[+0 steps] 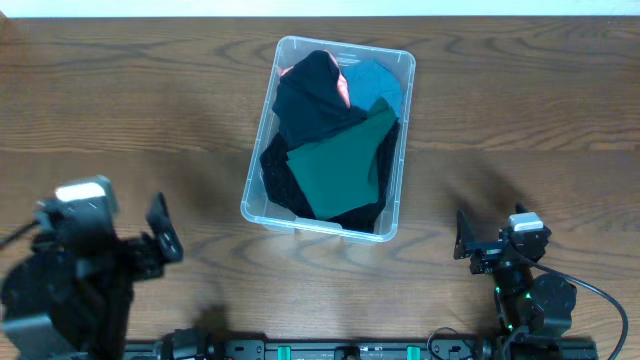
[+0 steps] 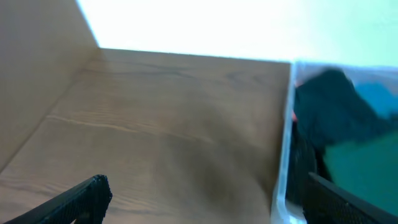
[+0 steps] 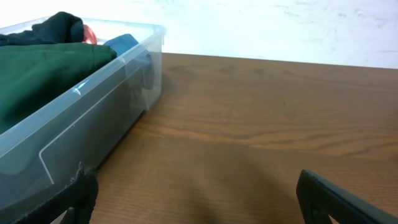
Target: Pack container
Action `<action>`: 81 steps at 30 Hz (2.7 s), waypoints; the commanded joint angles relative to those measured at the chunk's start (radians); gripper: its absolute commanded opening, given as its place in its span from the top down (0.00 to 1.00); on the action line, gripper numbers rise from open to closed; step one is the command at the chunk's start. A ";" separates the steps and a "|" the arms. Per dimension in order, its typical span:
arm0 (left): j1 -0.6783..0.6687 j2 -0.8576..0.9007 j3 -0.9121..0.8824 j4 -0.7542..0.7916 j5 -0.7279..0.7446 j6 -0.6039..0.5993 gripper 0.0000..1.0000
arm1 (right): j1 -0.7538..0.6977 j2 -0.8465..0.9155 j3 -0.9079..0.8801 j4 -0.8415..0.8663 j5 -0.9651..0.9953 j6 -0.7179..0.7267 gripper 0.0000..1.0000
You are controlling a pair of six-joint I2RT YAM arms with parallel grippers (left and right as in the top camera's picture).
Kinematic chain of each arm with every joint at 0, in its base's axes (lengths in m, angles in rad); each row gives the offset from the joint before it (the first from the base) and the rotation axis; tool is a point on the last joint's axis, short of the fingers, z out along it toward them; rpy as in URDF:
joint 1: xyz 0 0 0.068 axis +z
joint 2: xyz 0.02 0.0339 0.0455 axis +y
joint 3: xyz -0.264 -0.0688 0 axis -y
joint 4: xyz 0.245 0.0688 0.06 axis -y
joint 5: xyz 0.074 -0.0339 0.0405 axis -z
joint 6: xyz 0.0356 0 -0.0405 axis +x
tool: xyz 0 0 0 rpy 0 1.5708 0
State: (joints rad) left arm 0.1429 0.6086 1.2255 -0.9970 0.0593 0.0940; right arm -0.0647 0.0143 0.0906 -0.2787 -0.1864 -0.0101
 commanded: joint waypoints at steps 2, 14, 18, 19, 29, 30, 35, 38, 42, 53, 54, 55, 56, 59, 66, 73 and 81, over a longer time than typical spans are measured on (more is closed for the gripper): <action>-0.003 -0.108 -0.172 0.053 0.097 0.089 0.02 | -0.006 -0.009 -0.003 -0.001 -0.005 0.013 0.01; -0.003 -0.391 -0.779 0.469 0.118 -0.013 0.02 | -0.006 -0.009 -0.003 -0.001 -0.005 0.013 0.01; -0.013 -0.444 -0.896 0.527 0.140 -0.029 0.02 | -0.006 -0.009 -0.003 -0.001 -0.005 0.013 0.01; -0.018 -0.462 -0.922 0.533 0.145 -0.031 0.02 | -0.006 -0.009 -0.003 -0.001 -0.005 0.013 0.01; -0.051 -0.605 -1.042 0.535 0.147 -0.040 0.02 | -0.006 -0.009 -0.003 -0.001 -0.005 0.013 0.01; -0.051 -0.607 -1.048 0.535 0.150 -0.040 0.02 | -0.006 -0.009 -0.003 -0.001 -0.005 0.013 0.01; -0.055 -0.607 -1.075 0.534 0.151 -0.040 0.02 | -0.006 -0.009 -0.003 -0.001 -0.005 0.013 0.01; -0.055 -0.605 -1.082 0.504 0.150 -0.040 0.02 | -0.006 -0.009 -0.003 -0.001 -0.005 0.013 0.01; -0.055 -0.605 -1.082 0.479 0.150 -0.040 0.02 | -0.006 -0.009 -0.003 -0.001 -0.005 0.013 0.01; -0.055 -0.605 -1.082 0.479 0.150 -0.040 0.02 | -0.006 -0.009 -0.003 -0.001 -0.005 0.013 0.01; -0.055 -0.605 -1.082 0.479 0.150 -0.040 0.02 | -0.006 -0.009 -0.003 -0.001 -0.005 0.013 0.01; -0.055 -0.605 -1.082 0.479 0.150 -0.040 0.02 | -0.006 -0.009 -0.003 -0.001 -0.005 0.013 0.01; -0.055 -0.605 -1.082 0.479 0.150 -0.040 0.02 | -0.006 -0.009 -0.003 -0.001 -0.005 0.013 0.01; -0.055 -0.605 -1.082 0.479 0.150 -0.040 0.02 | -0.006 -0.009 -0.003 -0.001 -0.005 0.013 0.01; -0.055 -0.605 -1.082 0.479 0.150 -0.040 0.02 | -0.006 -0.009 -0.003 -0.001 -0.005 0.013 0.01; -0.055 -0.605 -1.082 0.479 0.150 -0.040 0.02 | -0.006 -0.009 -0.003 -0.001 -0.005 0.013 0.01; -0.055 -0.605 -1.082 0.479 0.150 -0.040 0.02 | -0.006 -0.009 -0.003 -0.001 -0.005 0.013 0.01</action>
